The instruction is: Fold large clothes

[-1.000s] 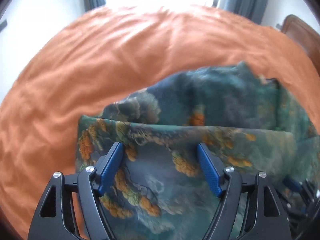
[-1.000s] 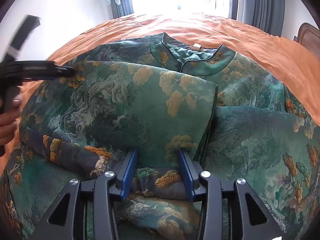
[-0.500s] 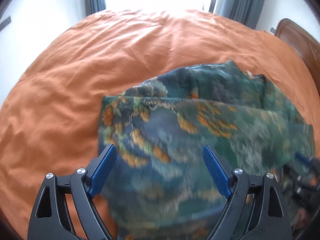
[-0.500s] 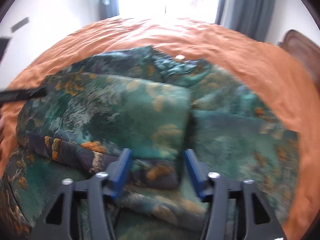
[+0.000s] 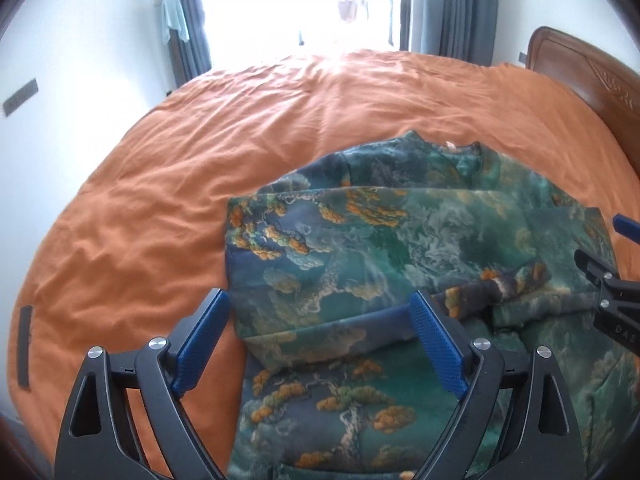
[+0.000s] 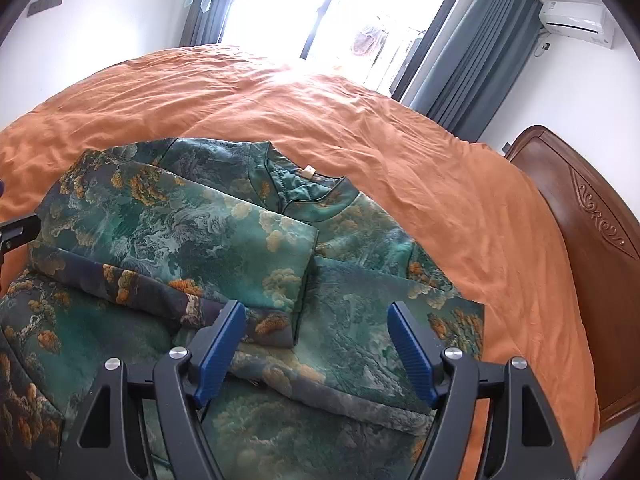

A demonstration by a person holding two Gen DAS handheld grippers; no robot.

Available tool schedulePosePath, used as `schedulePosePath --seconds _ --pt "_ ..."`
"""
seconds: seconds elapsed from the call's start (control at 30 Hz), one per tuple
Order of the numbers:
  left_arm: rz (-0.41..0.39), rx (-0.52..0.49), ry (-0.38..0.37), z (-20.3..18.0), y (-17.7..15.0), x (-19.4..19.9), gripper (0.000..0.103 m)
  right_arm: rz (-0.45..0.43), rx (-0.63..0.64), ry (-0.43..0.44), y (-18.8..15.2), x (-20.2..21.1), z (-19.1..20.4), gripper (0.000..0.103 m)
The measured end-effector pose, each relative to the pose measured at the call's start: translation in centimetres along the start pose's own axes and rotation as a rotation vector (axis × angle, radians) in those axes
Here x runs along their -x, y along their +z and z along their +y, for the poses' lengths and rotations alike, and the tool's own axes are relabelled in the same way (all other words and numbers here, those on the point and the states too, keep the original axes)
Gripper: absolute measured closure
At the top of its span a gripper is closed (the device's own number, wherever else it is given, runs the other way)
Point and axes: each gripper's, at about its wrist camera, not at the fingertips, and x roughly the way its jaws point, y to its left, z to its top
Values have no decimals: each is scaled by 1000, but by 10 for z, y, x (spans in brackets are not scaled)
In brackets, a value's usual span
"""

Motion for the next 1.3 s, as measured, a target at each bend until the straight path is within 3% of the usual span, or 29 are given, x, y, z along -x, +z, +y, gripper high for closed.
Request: schedulePosePath --seconds 0.3,0.5,0.67,0.8,0.93,1.17,1.3 --pt "-80 -9 29 -23 -10 47 7 -26 -18 -6 -20 27 -14 28" --pt "-101 -27 44 -33 -16 60 5 -29 1 -15 -33 39 -10 28" --pt "-105 -6 60 -30 -18 65 4 -76 -4 12 -33 73 -5 28" --pt "-121 -3 97 -28 -22 69 4 -170 95 24 -26 116 19 27" --pt "-147 -17 140 -27 -25 77 4 -222 199 -17 -21 137 46 27" --pt "-157 -5 158 -17 -29 86 4 -187 226 -43 -13 130 57 27" --pt "-166 29 78 -12 -31 109 4 -145 201 -74 -14 119 48 27"
